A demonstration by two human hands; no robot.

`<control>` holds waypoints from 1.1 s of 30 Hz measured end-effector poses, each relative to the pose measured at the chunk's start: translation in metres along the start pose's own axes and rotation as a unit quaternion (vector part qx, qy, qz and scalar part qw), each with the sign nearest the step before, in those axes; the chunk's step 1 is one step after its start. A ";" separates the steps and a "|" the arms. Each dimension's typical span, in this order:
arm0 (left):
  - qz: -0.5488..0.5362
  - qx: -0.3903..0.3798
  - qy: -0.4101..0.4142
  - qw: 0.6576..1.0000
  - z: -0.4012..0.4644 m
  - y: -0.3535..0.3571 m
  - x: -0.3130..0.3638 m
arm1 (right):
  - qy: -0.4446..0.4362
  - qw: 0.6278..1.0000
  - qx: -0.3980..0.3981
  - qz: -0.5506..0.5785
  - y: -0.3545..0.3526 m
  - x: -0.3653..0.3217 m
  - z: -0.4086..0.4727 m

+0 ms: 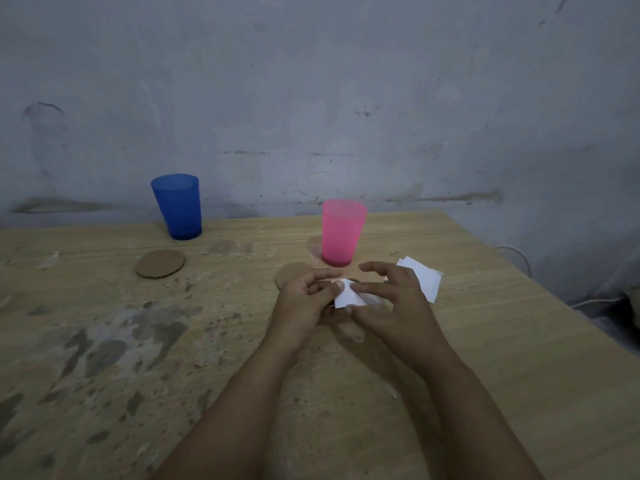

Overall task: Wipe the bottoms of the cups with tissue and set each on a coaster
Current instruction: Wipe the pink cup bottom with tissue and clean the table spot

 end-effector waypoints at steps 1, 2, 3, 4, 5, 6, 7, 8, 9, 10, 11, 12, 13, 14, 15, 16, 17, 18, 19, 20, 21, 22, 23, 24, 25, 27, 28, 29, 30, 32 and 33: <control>-0.003 0.006 0.004 1.000 0.000 0.000 0.001 | -0.021 1.000 -0.004 -0.019 0.001 -0.004 0.000; 0.003 0.016 0.013 1.000 0.000 -0.001 0.002 | -0.039 0.998 -0.013 -0.041 0.003 -0.006 -0.001; 0.013 0.025 0.025 0.999 0.000 -0.001 0.003 | -0.051 0.996 -0.021 -0.064 0.005 -0.007 0.000; 0.018 0.031 0.034 0.999 -0.002 -0.002 0.006 | -0.059 0.995 -0.022 -0.082 0.006 -0.006 0.000; 0.019 0.031 0.039 0.999 -0.002 -0.001 0.007 | -0.065 0.993 -0.014 -0.095 0.006 -0.006 0.000; 0.017 0.026 0.037 0.999 -0.003 0.000 0.008 | -0.071 0.992 0.001 -0.103 0.005 -0.004 0.000; 0.017 0.020 0.033 0.999 -0.004 0.001 0.008 | -0.077 0.991 0.021 -0.106 0.004 -0.003 0.000; 0.021 0.014 0.033 0.999 -0.006 0.003 0.010 | -0.076 0.991 0.043 -0.106 0.003 -0.002 0.000; 0.045 0.013 0.047 0.998 -0.009 0.003 0.011 | -0.072 0.990 0.061 -0.101 0.001 -0.002 0.000; 0.101 0.016 0.078 0.992 -0.012 0.003 0.015 | -0.068 0.991 0.079 -0.086 0.000 -0.003 -0.001; 0.187 0.016 0.122 0.975 -0.017 0.003 0.020 | -0.069 0.990 0.099 -0.066 -0.003 -0.004 -0.002; 0.281 0.012 0.167 0.945 -0.023 0.004 0.026 | -0.067 0.990 0.117 -0.050 -0.005 -0.005 -0.003; 0.359 0.001 0.207 0.910 -0.029 0.005 0.030 | -0.058 0.989 0.130 -0.039 -0.007 -0.003 -0.004; 0.421 -0.015 0.234 0.876 -0.035 0.006 0.032 | -0.044 0.989 0.137 -0.032 -0.008 0.000 -0.003; 0.473 -0.028 0.252 0.844 -0.040 0.006 0.031 | -0.019 0.989 0.144 -0.027 -0.008 0.007 -0.002; 0.520 -0.041 0.264 0.811 -0.044 0.005 0.028 | 0.014 0.989 0.148 -0.020 -0.008 0.015 -0.001; 0.564 -0.059 0.271 0.778 -0.048 0.004 0.024 | 0.047 0.987 0.152 -0.012 -0.008 0.022 -0.001; 0.600 -0.080 0.266 0.750 -0.051 0.004 0.017 | 0.072 0.985 0.159 -0.004 -0.009 0.028 0.000; 0.630 -0.101 0.250 0.728 -0.053 0.003 0.009 | 0.087 0.982 0.165 0.002 -0.009 0.031 0.000; 0.653 -0.117 0.227 0.713 -0.054 0.002 0.002 | 0.094 0.981 0.169 0.000 -0.010 0.032 0.000; 0.669 -0.128 0.206 0.703 -0.054 0.001 -0.005 | 0.098 0.981 0.168 -0.009 -0.010 0.032 0.000; 0.679 -0.135 0.189 0.696 -0.053 0.001 -0.009 | 0.098 0.981 0.164 -0.024 -0.009 0.032 0.001; 0.686 -0.140 0.180 0.691 -0.052 0.002 -0.012 | 0.094 0.982 0.157 -0.047 -0.008 0.032 0.003; 0.690 -0.142 0.176 0.688 -0.051 0.002 -0.013 | 0.090 0.982 0.150 -0.074 -0.006 0.032 0.005; 0.690 -0.140 0.175 0.688 -0.051 0.003 -0.013 | 0.090 0.980 0.145 -0.104 -0.005 0.031 0.008; 0.687 -0.133 0.181 0.691 -0.049 0.002 -0.013 | 0.081 0.970 0.150 -0.171 -0.003 0.026 0.019; 0.683 -0.132 0.183 0.694 -0.049 0.001 -0.013 | 0.060 0.961 0.157 -0.220 -0.003 0.022 0.025; 0.678 -0.131 0.184 0.699 -0.050 0.001 -0.013 | 0.046 0.950 0.155 -0.267 -0.003 0.017 0.030; 0.674 -0.130 0.185 0.703 -0.049 0.000 -0.012 | 0.035 0.940 0.144 -0.307 0.000 0.014 0.036; 0.667 -0.127 0.190 0.709 -0.049 0.000 -0.012 | 0.049 0.945 0.066 -0.317 0.014 0.020 0.047; 0.664 -0.125 0.192 0.712 -0.048 0.000 -0.011 | 0.066 0.948 0.013 -0.311 0.024 0.025 0.051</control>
Point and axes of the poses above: each hand's wrist, its own z-axis towards the middle knuckle, its own y-axis out of the palm, x = y × z, the point moved 5 cm from there along z, towards the middle knuckle, and after that the axes turned 5 degrees about z, right-handed, at the moved point
